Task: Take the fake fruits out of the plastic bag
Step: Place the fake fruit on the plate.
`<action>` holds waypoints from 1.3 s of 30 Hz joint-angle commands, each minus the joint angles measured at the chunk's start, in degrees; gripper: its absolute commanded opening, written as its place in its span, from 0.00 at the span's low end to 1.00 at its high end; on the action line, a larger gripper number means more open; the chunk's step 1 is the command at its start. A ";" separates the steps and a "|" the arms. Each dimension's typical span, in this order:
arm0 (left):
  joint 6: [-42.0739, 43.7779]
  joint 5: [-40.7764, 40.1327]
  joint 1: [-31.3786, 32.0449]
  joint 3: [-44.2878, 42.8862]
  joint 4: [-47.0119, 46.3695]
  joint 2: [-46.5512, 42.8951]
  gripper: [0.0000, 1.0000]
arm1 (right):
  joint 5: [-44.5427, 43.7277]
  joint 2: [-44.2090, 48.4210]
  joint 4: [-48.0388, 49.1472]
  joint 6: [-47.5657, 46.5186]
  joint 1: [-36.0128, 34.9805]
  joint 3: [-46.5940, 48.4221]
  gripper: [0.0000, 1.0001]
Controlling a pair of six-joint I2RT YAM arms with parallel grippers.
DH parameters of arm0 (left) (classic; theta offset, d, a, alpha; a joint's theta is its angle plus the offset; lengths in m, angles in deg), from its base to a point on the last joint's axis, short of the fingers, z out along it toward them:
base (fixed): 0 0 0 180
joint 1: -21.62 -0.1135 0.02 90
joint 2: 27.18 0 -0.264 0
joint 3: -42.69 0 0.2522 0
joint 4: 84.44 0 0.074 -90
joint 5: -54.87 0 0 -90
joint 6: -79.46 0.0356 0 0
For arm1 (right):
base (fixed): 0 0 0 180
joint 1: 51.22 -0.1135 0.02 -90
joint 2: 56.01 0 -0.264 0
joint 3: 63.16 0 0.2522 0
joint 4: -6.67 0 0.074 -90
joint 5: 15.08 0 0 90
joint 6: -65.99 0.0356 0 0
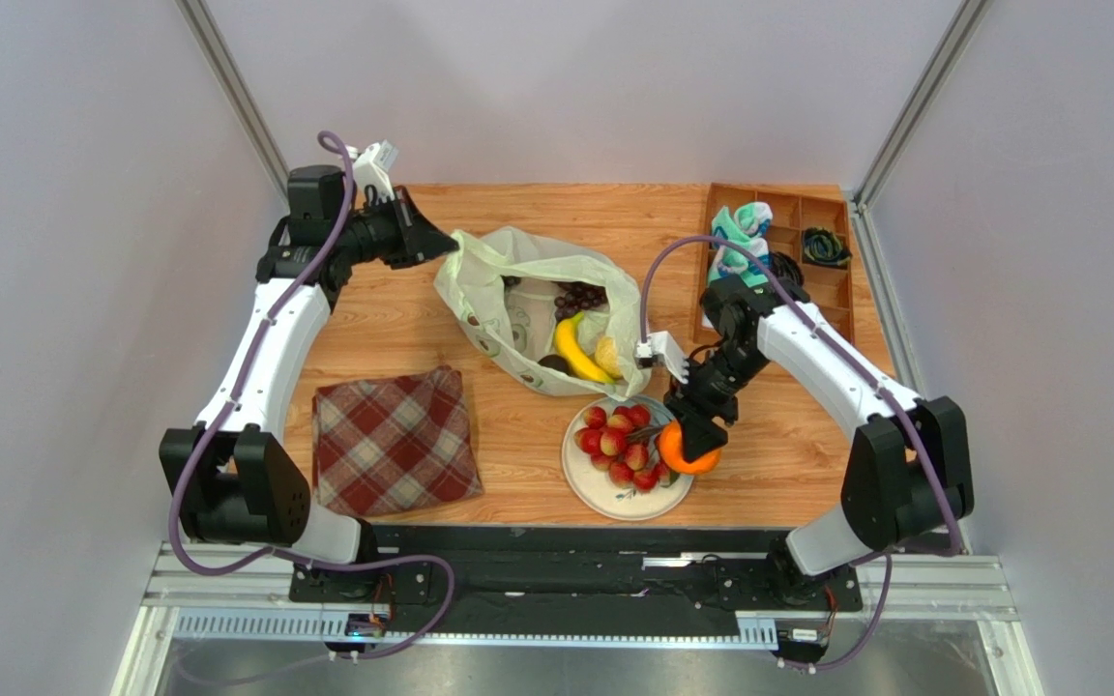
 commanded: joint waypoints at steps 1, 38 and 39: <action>0.02 0.07 0.18 0.50 -1.54 -2.58 0.00 | 0.09 -4.25 -8.75 -2.31 1.40 0.76 0.34; 1.16 -0.37 0.18 1.29 -1.01 -2.23 0.00 | -2.98 -20.61 -6.12 4.99 3.25 1.38 0.28; 1.42 -0.46 0.18 1.03 -1.01 -2.23 0.00 | -2.46 -20.87 -5.68 5.08 3.33 1.90 0.28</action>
